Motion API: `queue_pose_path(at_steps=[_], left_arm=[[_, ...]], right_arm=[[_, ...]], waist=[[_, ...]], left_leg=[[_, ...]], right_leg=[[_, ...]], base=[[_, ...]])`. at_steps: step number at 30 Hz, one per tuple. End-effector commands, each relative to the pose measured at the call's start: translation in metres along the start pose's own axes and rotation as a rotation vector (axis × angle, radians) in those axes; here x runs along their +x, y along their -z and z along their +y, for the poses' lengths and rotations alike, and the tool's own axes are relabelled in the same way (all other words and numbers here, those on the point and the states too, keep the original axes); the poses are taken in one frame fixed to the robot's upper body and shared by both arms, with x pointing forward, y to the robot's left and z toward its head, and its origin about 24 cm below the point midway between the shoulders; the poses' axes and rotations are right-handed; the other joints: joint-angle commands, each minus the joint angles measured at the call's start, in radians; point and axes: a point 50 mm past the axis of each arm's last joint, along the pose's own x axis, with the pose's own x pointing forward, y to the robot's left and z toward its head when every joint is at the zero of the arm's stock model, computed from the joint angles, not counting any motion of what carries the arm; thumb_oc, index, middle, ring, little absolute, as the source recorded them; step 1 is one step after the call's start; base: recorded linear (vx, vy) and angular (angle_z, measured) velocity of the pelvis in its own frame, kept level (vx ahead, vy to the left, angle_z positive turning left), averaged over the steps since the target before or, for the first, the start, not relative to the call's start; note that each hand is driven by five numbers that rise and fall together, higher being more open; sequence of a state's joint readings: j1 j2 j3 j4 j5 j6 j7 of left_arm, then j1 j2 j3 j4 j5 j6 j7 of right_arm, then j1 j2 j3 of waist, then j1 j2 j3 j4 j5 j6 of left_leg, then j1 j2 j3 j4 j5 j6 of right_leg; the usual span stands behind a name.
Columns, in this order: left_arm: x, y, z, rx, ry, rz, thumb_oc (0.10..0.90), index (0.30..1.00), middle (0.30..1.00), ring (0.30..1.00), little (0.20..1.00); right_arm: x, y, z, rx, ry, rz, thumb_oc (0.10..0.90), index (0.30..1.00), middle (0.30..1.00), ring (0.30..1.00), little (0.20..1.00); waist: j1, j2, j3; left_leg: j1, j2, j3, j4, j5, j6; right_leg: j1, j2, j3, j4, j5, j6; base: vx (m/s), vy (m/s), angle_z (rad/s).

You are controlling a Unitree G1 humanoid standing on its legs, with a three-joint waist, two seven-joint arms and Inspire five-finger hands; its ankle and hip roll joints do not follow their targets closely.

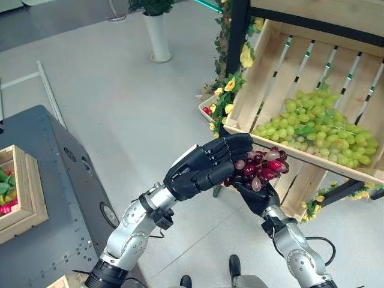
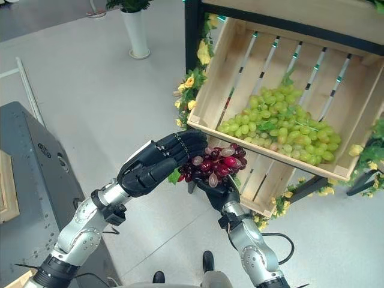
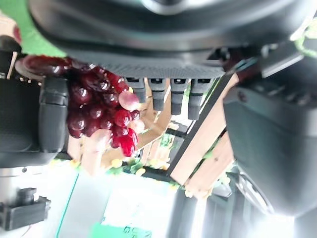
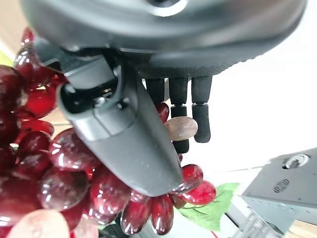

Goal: Pick up the fruits from the basket on one side to the basket on the other side

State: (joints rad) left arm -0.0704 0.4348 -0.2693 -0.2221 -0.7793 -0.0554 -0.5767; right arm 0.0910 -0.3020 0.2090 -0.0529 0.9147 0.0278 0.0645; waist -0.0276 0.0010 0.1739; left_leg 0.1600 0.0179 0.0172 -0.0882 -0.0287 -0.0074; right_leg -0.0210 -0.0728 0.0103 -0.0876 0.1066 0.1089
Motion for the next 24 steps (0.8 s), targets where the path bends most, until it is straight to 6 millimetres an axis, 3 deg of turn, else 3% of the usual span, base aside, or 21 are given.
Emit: queue_pose_path(at_steps=[1, 6, 12, 18, 24], left_arm=[[0.011, -0.024, -0.01, 0.041, 0.109, -0.134, 0.8, 0.9, 0.9, 0.9, 0.9], [0.011, -0.024, -0.007, 0.037, 0.117, -0.095, 0.8, 0.9, 0.9, 0.9, 0.9], [0.004, -0.025, 0.001, 0.038, 0.082, -0.069, 0.8, 0.9, 0.9, 0.9, 0.9], [-0.002, -0.016, 0.001, 0.1, 0.106, 0.018, 0.8, 0.9, 0.9, 0.9, 0.9], [-0.013, -0.003, -0.001, 0.212, 0.311, 0.248, 0.8, 0.9, 0.9, 0.9, 0.9]], right_arm=[[0.007, -0.042, 0.025, 0.042, -0.147, -0.267, 0.4, 0.3, 0.3, 0.3, 0.3], [0.01, -0.031, 0.017, 0.082, -0.154, -0.202, 0.4, 0.3, 0.3, 0.3, 0.3], [0.016, -0.012, 0.012, 0.075, -0.179, -0.07, 0.4, 0.3, 0.3, 0.3, 0.3], [0.017, -0.01, 0.006, 0.049, -0.246, 0.029, 0.4, 0.3, 0.3, 0.3, 0.3], [0.017, -0.014, -0.01, -0.002, -0.284, 0.131, 0.4, 0.3, 0.3, 0.3, 0.3]], waist=[[-0.003, -0.011, -0.085], [0.005, -0.018, -0.074], [0.047, -0.034, -0.068], [0.056, -0.042, -0.061], [0.058, -0.035, -0.04]], left_leg=[[-0.085, -0.027, 0.0, 0.001, 0.0, 0.022], [-0.083, -0.035, 0.033, 0.001, -0.016, 0.046], [-0.079, -0.012, 0.076, 0.001, -0.024, 0.038], [-0.098, 0.035, 0.081, 0.001, 0.007, 0.002], [-0.15, 0.063, 0.073, 0.001, 0.035, -0.033]], right_leg=[[0.038, -0.05, -0.04, 0.074, -0.075, 0.03], [-0.007, -0.075, -0.069, 0.13, -0.07, 0.058], [-0.012, -0.133, -0.135, 0.101, -0.013, 0.08], [0.003, -0.09, -0.143, 0.029, -0.011, 0.06], [-0.009, -0.065, -0.159, 0.0, -0.019, 0.035]], base=[[-0.01, 0.19, -0.15], [-0.02, 0.072, -0.22], [-0.02, -0.155, -0.52], [-0.01, -0.207, -0.21], [-0.05, -0.071, -0.05]])
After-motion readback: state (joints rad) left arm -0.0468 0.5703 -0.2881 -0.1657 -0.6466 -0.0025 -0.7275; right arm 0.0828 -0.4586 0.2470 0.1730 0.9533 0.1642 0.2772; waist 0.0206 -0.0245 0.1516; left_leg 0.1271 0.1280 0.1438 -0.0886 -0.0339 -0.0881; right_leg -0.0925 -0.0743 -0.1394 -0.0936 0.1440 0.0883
